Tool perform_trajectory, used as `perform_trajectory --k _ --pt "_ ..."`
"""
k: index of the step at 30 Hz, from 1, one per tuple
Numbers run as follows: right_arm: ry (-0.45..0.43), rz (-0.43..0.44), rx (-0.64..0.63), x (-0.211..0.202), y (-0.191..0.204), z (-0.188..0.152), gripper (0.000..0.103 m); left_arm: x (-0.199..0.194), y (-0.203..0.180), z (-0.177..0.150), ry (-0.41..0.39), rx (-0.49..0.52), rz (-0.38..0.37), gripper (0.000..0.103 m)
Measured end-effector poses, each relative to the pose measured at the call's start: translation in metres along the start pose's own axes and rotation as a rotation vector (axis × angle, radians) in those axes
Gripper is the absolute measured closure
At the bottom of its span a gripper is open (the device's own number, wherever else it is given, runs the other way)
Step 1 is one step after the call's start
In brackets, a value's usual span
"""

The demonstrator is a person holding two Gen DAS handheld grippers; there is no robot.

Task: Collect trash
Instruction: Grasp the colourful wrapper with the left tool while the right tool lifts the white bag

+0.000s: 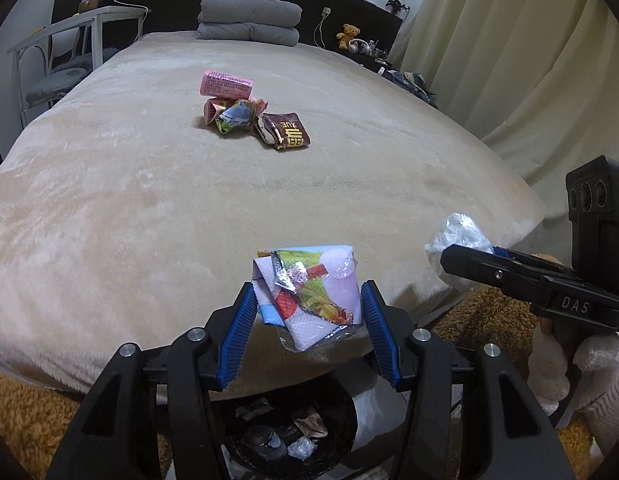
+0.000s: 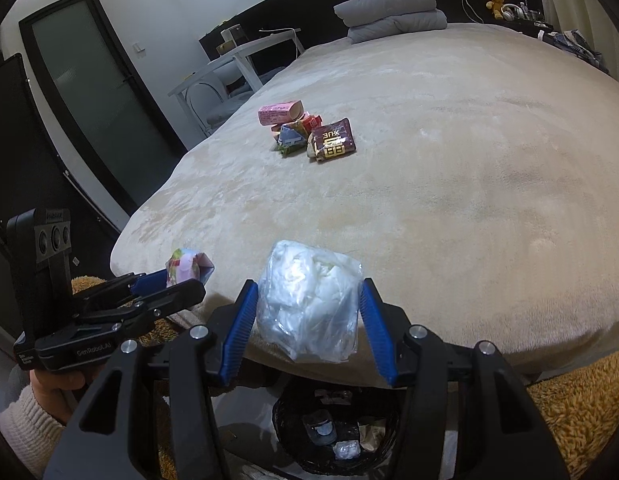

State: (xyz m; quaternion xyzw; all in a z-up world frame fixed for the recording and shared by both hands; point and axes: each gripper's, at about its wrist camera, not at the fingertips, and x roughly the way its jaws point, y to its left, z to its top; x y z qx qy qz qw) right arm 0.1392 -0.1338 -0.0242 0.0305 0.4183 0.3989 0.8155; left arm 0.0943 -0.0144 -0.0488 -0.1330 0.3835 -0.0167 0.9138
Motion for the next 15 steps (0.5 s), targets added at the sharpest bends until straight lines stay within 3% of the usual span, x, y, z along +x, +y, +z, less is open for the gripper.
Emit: perform_trajectory --k 15 --pt "0.004 0.001 -0.023 -0.014 0.017 -0.025 0.050 -0.024 -0.013 -0.039 0.006 -0.027 -0.043 0.050"
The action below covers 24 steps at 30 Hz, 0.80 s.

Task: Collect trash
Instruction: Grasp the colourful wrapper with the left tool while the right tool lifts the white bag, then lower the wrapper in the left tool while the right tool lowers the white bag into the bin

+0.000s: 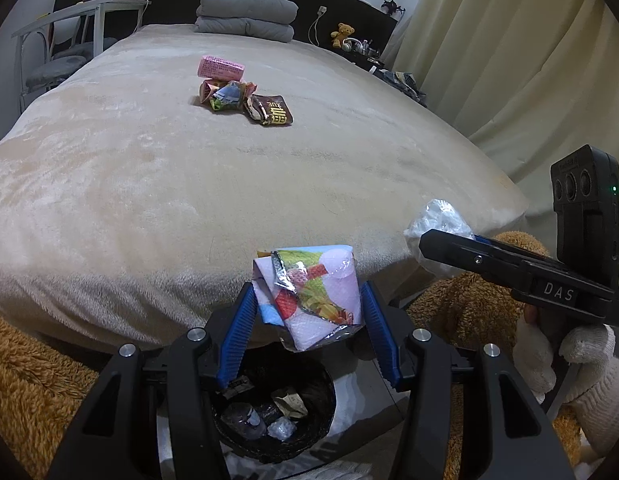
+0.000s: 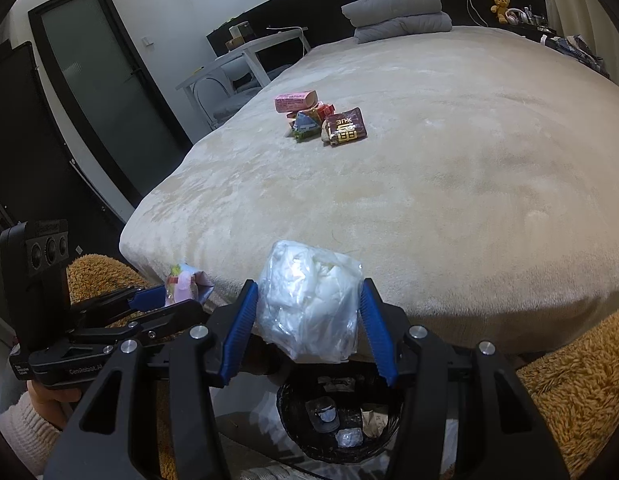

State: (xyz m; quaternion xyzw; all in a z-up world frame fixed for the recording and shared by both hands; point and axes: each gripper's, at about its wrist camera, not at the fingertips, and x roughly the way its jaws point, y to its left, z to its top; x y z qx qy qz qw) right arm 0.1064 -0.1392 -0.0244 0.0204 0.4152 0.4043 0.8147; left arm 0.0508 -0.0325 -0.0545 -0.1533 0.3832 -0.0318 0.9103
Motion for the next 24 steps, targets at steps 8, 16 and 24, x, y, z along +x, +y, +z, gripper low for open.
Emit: perform_trajectory --k 8,16,24 --pt "0.052 0.006 0.011 0.008 0.003 -0.011 0.050 0.001 -0.002 -0.014 0.037 -0.018 -0.023 0.050" --pt "0.152 0.014 0.074 0.024 -0.006 -0.024 0.050 0.019 -0.006 -0.024 0.128 -0.018 -0.025 0.050" --pt "0.297 -0.035 0.125 0.051 -0.017 -0.036 0.051 0.054 -0.005 -0.040 0.304 -0.017 0.035 0.050"
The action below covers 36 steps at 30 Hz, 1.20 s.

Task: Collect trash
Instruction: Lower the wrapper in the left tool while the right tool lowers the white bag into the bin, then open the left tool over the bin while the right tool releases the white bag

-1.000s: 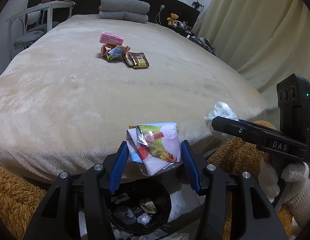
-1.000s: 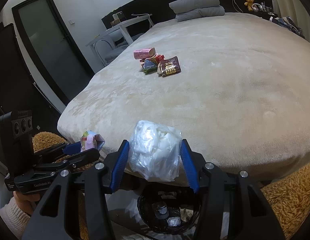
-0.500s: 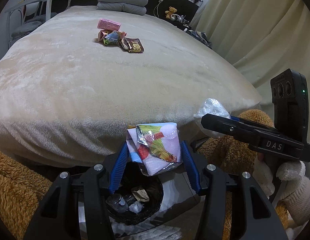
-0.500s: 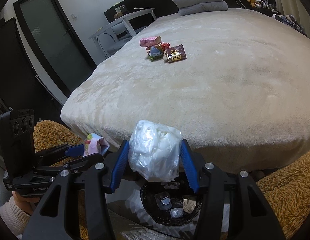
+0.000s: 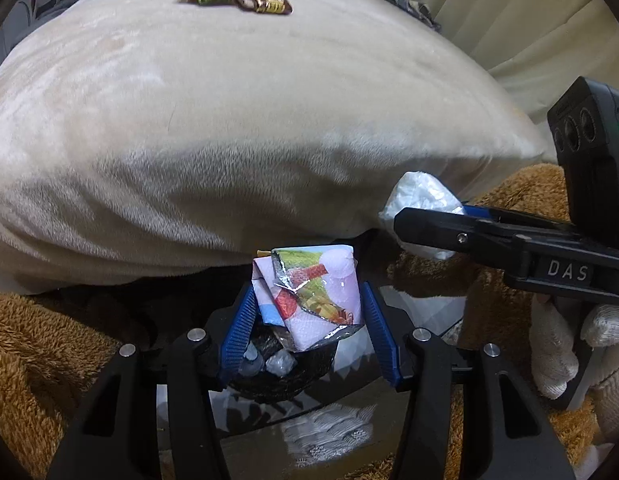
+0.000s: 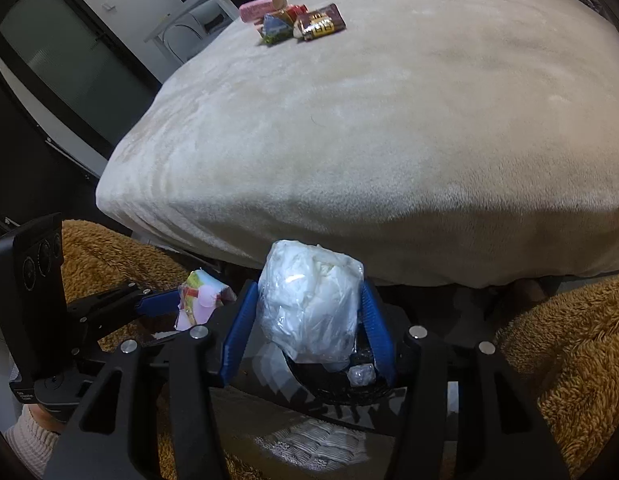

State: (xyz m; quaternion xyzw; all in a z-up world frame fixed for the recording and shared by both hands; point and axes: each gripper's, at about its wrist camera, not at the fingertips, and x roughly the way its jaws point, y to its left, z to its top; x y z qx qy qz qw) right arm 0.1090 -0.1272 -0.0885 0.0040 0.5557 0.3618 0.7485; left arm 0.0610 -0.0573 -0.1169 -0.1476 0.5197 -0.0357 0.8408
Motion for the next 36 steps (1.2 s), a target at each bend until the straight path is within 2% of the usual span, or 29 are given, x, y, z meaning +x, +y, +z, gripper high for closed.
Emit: perform_trajectory --k 6,20,31,36 --pt "0.085 -0.032 0.035 0.017 -0.009 -0.003 0.050 0.021 0.005 -0.003 0.108 -0.025 0.014 0.050" --pt "0.212 -0.076 0.107 0.047 -0.015 -0.008 0.051 0.054 0.010 -0.011 0.268 -0.018 0.068 0.050" --pt "0.312 -0.092 0.134 0.068 -0.017 -0.014 0.050 0.071 0.010 -0.014 0.336 -0.012 0.096 0.050" --pt "0.320 -0.092 0.142 0.070 -0.018 -0.014 0.050 0.074 0.010 -0.014 0.346 -0.014 0.105 0.050"
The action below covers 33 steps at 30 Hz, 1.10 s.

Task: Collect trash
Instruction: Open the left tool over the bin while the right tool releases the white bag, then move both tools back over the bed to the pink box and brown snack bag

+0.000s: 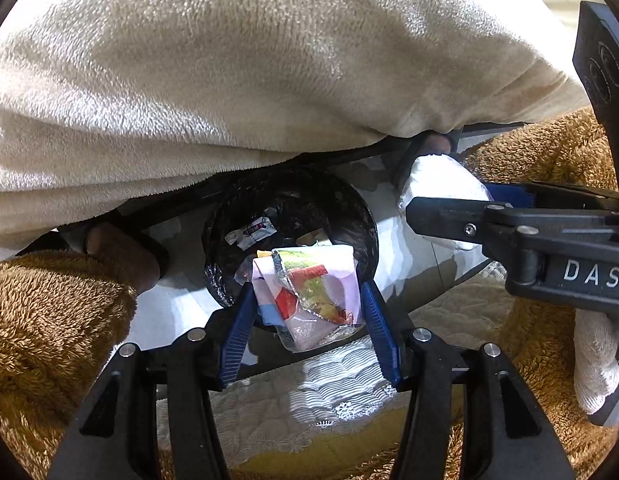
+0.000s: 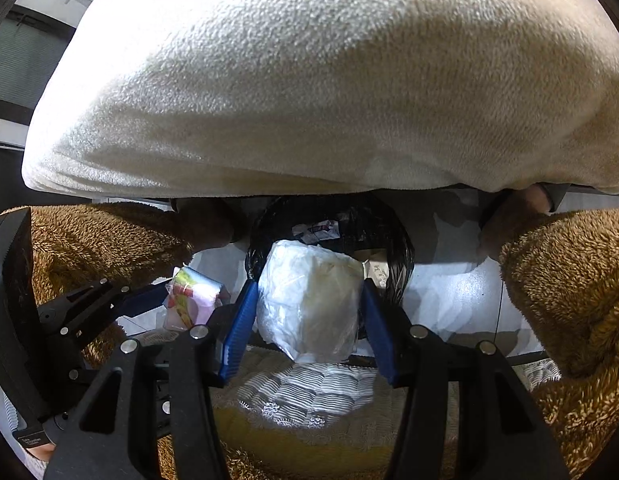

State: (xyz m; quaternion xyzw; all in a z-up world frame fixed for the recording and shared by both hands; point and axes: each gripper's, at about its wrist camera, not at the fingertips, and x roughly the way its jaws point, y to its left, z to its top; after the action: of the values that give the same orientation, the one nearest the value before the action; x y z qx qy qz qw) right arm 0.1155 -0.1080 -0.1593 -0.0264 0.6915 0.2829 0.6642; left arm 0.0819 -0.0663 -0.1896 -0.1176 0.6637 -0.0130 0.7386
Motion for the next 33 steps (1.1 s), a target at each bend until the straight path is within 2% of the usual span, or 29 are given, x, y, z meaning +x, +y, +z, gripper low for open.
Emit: perform_trajectory --k 3,5,6,8,23,27,33 --pt "-0.004 0.000 0.014 -0.001 -0.002 0.000 0.050 0.002 0.001 0.000 0.006 -0.003 0.010 0.049" --pt "-0.005 0.008 0.020 -0.002 -0.003 0.000 0.047 0.001 -0.001 0.001 -0.003 0.001 0.037 0.040" --pt "-0.007 0.009 0.025 -0.002 -0.004 0.001 0.043 -0.001 -0.002 0.000 -0.010 0.006 0.046 0.038" --pt "-0.008 0.010 0.030 -0.002 -0.004 0.001 0.042 -0.002 -0.003 0.000 -0.014 0.009 0.046 0.035" --pt "-0.020 0.017 0.025 -0.007 -0.001 -0.001 0.042 -0.007 -0.003 0.000 -0.026 0.002 0.040 0.035" --pt "-0.066 0.052 0.014 -0.019 -0.001 -0.004 0.042 -0.016 -0.003 -0.003 -0.053 -0.001 0.028 0.035" --pt "-0.139 0.113 0.001 -0.041 -0.002 -0.009 0.042 -0.040 -0.007 -0.010 -0.136 0.013 0.008 0.035"
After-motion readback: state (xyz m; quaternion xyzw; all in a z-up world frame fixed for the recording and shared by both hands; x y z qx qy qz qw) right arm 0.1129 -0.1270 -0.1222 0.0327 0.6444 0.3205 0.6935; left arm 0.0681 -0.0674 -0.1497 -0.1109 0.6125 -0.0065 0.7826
